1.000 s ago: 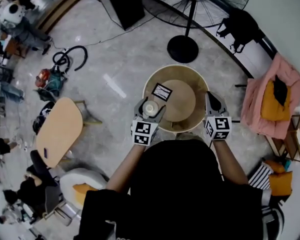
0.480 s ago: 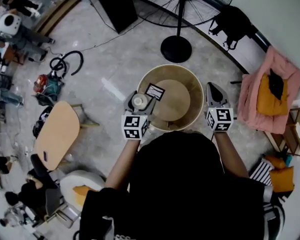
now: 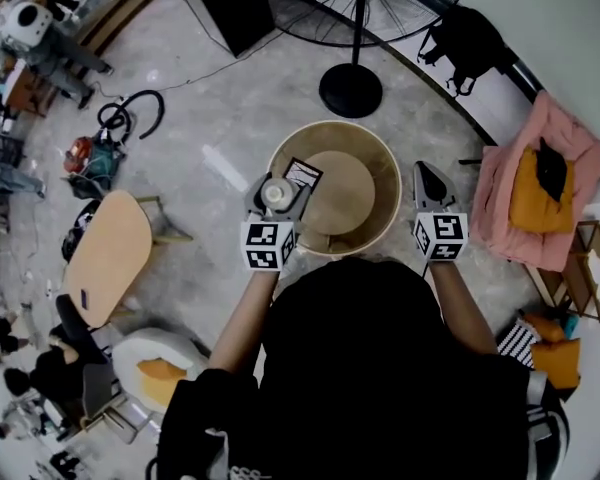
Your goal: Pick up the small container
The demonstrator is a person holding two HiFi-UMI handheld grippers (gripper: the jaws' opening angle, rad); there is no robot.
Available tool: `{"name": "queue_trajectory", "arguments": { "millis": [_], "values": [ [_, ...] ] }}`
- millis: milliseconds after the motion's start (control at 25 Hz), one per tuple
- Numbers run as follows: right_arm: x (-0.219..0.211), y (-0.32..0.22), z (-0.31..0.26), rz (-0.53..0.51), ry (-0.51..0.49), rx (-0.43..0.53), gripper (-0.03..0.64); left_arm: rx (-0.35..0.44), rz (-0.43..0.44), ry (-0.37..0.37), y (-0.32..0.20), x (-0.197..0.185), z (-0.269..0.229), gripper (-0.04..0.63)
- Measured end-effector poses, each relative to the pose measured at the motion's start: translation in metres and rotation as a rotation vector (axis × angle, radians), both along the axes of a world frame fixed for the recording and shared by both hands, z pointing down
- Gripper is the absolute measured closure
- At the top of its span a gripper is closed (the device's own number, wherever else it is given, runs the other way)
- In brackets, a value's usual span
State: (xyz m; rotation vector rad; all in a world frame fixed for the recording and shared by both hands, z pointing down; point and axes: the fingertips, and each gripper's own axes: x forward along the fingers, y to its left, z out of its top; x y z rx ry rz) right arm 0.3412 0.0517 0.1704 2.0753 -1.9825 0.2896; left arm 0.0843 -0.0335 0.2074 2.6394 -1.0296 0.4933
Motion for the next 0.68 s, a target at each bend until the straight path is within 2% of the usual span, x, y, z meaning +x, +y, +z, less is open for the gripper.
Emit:
{"name": "queue_trajectory", "arguments": {
  "millis": [160,680],
  "values": [
    [0.004,-0.002,0.004,-0.016,0.000,-0.006,0.603,0.022,-0.007,-0.035,0.002,0.004,0.004,0.235],
    [0.025,-0.003,0.011,-0.029,-0.006,-0.008,0.603,0.000,-0.027,-0.032,0.003,0.022,0.011,0.235]
  ]
}}
